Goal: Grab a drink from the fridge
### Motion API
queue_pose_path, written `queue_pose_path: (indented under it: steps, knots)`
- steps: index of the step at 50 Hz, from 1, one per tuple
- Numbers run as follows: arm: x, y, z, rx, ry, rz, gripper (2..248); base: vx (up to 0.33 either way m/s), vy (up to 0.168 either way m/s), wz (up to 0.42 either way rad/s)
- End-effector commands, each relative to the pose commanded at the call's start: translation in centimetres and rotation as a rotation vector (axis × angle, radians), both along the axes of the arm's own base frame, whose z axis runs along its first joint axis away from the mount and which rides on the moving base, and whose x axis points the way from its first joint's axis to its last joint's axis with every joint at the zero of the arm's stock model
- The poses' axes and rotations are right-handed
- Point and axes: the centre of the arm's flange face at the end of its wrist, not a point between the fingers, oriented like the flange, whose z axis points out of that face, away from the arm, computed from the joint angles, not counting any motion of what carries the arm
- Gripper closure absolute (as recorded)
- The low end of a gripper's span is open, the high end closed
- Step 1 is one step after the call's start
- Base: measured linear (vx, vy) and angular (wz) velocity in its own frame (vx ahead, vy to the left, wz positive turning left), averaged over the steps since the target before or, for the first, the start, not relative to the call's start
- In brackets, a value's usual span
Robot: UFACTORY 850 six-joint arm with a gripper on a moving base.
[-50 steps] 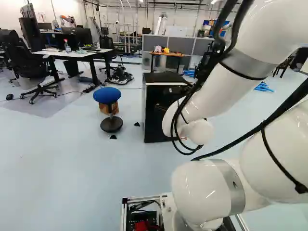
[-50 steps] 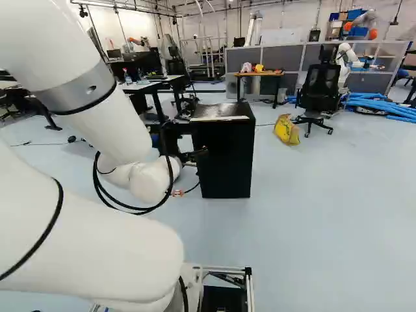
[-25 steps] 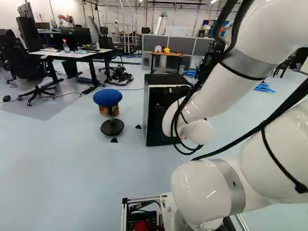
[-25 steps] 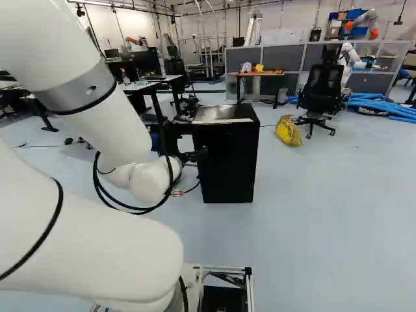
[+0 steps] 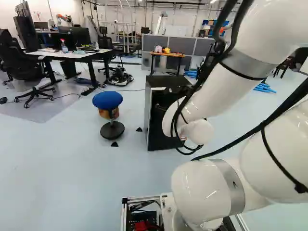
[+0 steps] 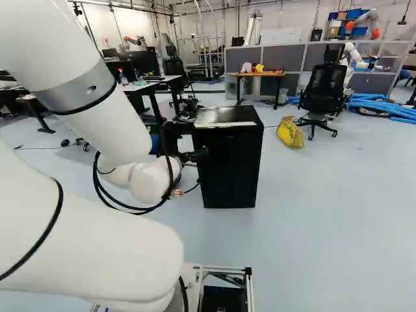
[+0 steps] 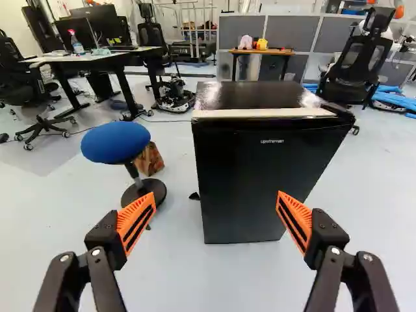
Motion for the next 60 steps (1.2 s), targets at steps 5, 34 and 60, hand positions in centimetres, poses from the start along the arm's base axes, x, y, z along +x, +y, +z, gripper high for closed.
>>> queue_pose_path:
  steps: [5, 34, 60]
  knots:
    - [0.00, 0.00, 0.00, 0.000, 0.000, 0.000, 3, 0.120, 0.005, -0.012]
    - [0.00, 0.00, 0.00, 0.000, 0.000, 0.000, 3, 0.107, 0.003, -0.009]
    - [0.00, 0.00, 0.00, 0.000, 0.000, 0.000, 3, 0.016, 0.002, -0.003]
